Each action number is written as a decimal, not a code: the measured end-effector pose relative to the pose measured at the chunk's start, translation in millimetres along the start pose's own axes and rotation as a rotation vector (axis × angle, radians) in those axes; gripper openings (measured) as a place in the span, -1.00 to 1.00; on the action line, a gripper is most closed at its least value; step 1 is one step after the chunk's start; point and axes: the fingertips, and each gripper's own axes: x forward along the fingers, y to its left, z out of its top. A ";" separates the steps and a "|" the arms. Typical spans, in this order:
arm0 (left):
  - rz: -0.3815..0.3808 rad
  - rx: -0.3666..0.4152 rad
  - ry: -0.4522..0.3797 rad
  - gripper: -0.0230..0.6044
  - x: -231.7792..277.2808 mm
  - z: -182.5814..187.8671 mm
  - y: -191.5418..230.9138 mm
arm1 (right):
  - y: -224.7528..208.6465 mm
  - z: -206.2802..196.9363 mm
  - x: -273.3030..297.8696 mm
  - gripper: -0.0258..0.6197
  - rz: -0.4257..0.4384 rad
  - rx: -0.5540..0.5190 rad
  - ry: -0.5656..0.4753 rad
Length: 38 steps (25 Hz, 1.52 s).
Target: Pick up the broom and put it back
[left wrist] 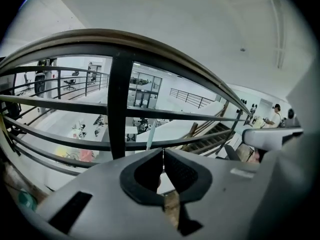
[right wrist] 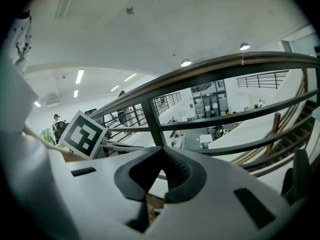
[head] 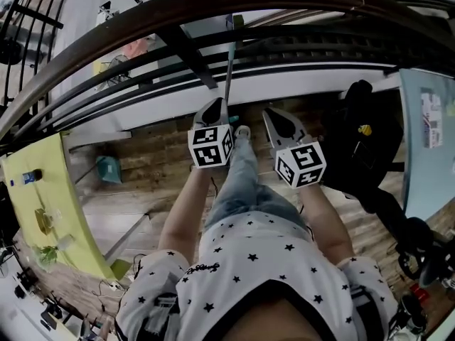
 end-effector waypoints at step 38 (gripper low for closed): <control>-0.020 0.034 0.011 -0.36 191.3 5.9 45.6 | -53.7 -44.0 56.5 -0.94 -0.067 0.091 0.067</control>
